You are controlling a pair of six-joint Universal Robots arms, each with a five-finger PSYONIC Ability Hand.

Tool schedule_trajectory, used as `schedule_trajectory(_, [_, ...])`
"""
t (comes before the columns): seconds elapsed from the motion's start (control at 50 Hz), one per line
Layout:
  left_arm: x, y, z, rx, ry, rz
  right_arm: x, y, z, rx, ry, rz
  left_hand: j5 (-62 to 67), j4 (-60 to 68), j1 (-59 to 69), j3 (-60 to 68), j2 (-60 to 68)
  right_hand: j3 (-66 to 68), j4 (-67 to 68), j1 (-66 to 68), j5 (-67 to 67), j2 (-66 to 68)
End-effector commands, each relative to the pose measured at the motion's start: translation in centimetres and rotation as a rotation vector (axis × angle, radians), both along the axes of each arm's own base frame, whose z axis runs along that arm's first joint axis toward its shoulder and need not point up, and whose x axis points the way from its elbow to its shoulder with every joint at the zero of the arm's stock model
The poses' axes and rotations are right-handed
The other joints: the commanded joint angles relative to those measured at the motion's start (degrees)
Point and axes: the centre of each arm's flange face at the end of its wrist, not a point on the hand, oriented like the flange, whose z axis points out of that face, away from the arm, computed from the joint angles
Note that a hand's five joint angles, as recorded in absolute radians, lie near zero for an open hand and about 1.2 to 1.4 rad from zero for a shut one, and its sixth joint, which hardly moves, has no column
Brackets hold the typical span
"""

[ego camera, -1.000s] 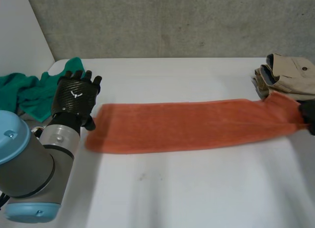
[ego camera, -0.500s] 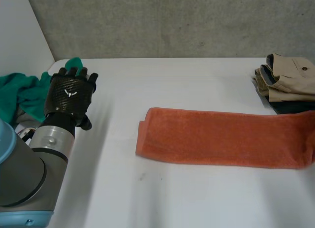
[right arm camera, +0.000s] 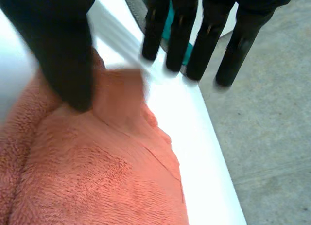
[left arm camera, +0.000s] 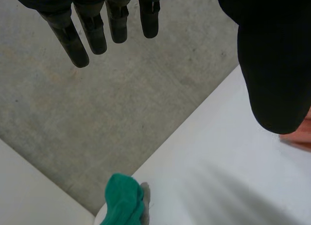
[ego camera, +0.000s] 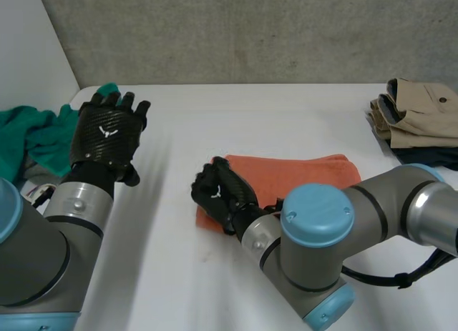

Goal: Fold the laundry.

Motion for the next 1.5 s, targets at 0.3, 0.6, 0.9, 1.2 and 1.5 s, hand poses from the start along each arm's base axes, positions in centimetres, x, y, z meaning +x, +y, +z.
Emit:
schedule_trajectory(0.3, [-10.4, 1.3, -1.2, 0.016, 0.087, -0.340, -16.3, -6.5, 3.9, 0.451, -0.193, -0.579, -2.2, -1.1, -0.4, -1.5, -1.2, -21.2, -21.4, -17.6, -19.0, -18.3])
schedule_trajectory(0.6, [-11.7, -1.7, -11.2, 0.251, -0.168, -0.201, -20.5, -8.7, 1.0, 0.481, -0.164, -0.694, 2.5, 3.6, 4.3, 3.2, 3.5, -13.3, -13.6, -9.8, -11.2, -10.5])
schedule_trajectory(0.9, [-9.6, 1.9, -7.7, 0.225, -0.184, -0.115, -20.5, -8.5, -0.1, 0.490, -0.161, -0.689, 1.3, 2.4, 3.2, 2.0, 2.3, 45.6, 45.4, 49.2, 47.8, 48.5])
schedule_trajectory(1.2, [-6.5, 3.0, -0.4, 0.110, -0.071, -0.079, -13.9, -6.9, 4.9, 0.067, 0.054, -0.419, -1.2, -0.1, 0.6, -0.5, -0.2, 48.8, 48.6, 52.4, 51.0, 51.7])
schedule_trajectory(1.5, [-2.6, 0.8, 1.1, 0.103, 0.010, 0.040, 0.6, 1.8, 1.0, -0.112, 0.055, 0.044, -1.5, -0.4, 0.3, -0.8, -0.5, 33.7, 33.4, 37.3, 35.8, 36.6])
